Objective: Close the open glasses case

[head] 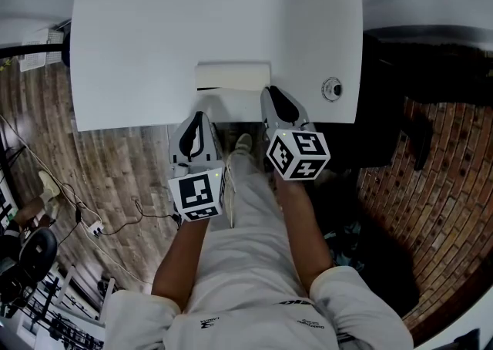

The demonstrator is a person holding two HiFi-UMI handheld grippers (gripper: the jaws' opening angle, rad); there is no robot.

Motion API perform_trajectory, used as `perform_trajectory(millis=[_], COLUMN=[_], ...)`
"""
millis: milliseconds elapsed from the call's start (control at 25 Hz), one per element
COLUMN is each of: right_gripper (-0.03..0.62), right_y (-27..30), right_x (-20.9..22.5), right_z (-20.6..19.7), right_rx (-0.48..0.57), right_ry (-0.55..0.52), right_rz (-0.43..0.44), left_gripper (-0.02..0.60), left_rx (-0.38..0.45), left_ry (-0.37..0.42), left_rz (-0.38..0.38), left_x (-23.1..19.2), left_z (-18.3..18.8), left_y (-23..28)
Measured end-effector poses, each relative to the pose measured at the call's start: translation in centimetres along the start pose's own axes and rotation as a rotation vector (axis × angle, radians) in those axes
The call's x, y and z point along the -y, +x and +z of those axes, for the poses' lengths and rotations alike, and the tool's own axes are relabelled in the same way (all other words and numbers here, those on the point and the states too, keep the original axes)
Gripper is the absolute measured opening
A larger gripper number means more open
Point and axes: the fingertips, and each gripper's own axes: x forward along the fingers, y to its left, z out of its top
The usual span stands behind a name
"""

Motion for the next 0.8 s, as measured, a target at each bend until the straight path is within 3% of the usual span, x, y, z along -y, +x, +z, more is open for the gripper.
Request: perform_trajectory(millis=[800], right_gripper=[0.041], right_y=[-0.7], right_x=[0.2], right_z=[-2.1], right_rx=[-0.030], right_ry=[0.039], right_rz=[-0.015], left_gripper=[-0.002], left_rx=[0.019], left_ry=[0.000], left_rz=[-0.003], left_x=[0.5], left_z=[0.4], left_y=[-1.4])
